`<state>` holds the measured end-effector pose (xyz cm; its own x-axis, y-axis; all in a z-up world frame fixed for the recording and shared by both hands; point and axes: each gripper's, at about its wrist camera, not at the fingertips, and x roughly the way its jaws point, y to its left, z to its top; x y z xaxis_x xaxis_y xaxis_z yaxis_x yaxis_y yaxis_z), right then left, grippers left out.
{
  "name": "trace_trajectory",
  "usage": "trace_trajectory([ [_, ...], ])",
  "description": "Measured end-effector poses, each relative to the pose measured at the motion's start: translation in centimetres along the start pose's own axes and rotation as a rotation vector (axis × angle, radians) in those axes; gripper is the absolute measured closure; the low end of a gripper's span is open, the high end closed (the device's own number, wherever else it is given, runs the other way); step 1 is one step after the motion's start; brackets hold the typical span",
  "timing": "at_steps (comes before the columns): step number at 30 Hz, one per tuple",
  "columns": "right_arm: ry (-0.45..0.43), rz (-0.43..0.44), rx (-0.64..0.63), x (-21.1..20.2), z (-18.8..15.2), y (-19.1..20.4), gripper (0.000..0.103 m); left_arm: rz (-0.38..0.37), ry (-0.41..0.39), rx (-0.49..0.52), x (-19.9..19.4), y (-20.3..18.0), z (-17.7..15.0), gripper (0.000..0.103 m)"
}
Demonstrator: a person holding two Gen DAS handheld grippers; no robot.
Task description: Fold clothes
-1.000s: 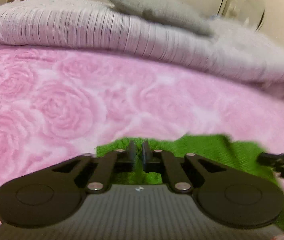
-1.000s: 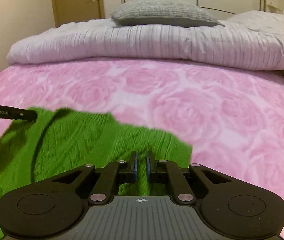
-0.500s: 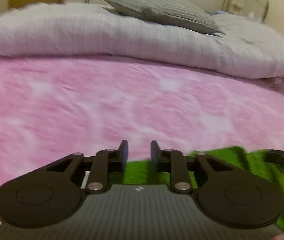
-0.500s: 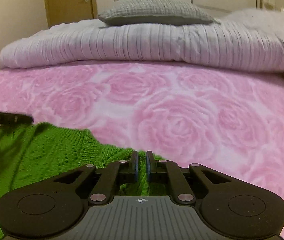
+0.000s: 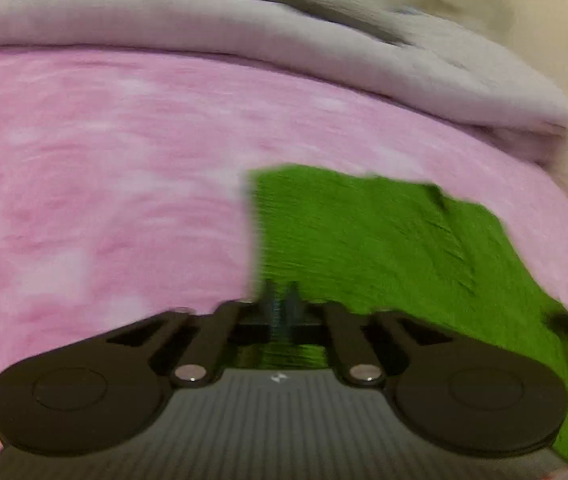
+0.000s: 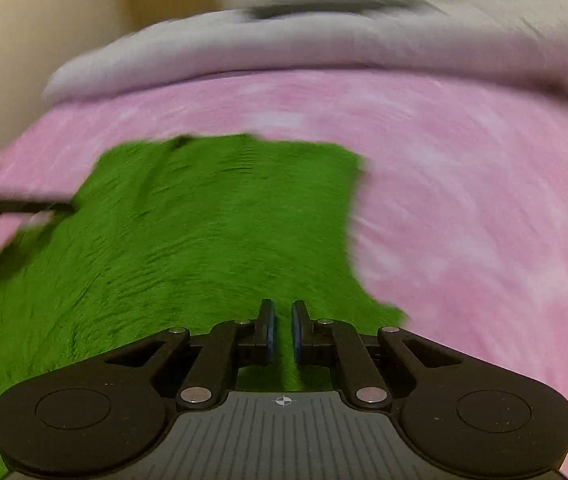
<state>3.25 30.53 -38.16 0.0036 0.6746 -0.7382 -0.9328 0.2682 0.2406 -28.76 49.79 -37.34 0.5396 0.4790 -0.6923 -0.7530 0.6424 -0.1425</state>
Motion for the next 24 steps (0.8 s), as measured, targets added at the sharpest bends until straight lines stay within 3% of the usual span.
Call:
trace_trajectory([
  [3, -0.020, -0.133, 0.008, -2.9, -0.2, -0.4, 0.096, 0.023, 0.004, -0.028, -1.0, 0.8, -1.0, 0.092],
  [9, -0.031, 0.030, -0.012, -6.5, -4.6, 2.5, 0.096, -0.134, 0.070, 0.022, -5.8, -3.2, -7.1, 0.087],
  [10, -0.008, 0.003, -0.032, -6.5, -5.8, 2.8, 0.096, -0.124, 0.094, 0.034, -6.2, -3.7, -8.6, 0.085],
  [13, -0.009, -0.086, -0.087, -8.6, -9.7, 3.0, 0.096, -0.024, 0.026, 0.079, -9.2, -3.3, -12.4, 0.083],
  [19, 0.071, -0.253, 0.040, -14.7, -12.5, 0.6, 0.096, 0.009, 0.027, 0.030, -14.7, -4.7, -13.0, 0.089],
  [22, -0.020, -0.160, 0.030, -17.5, -12.6, 2.9, 0.096, 0.019, 0.030, 0.002, -17.4, -5.5, -13.1, 0.089],
  [24, -0.061, -0.074, -0.017, -18.2, -12.8, 5.5, 0.096, -0.052, 0.022, 0.015, -18.0, -7.9, -13.3, 0.087],
])
